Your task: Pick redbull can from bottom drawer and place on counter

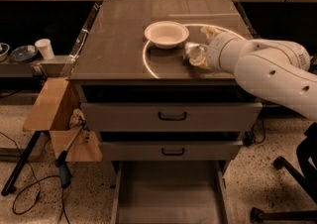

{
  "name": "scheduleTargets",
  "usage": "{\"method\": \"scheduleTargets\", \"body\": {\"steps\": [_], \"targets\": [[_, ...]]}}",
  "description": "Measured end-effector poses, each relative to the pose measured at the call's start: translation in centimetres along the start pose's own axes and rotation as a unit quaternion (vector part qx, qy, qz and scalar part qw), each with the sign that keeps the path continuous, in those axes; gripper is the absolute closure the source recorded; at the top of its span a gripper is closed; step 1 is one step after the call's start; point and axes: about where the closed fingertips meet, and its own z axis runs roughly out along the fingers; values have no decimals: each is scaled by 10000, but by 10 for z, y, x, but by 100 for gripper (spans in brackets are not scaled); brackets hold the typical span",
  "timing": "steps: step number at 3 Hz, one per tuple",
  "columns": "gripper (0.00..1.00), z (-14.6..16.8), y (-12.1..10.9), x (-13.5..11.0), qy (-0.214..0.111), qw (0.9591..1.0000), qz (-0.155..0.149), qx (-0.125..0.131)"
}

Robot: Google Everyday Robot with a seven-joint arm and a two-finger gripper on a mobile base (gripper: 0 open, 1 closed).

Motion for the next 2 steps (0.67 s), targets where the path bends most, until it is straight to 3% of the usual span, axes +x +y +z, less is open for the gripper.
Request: {"method": "scheduleTargets", "body": {"steps": [1,2], "targets": [[0,0,0,0,0,10000,0,0],[0,0,0,0,0,10000,0,0]]}}
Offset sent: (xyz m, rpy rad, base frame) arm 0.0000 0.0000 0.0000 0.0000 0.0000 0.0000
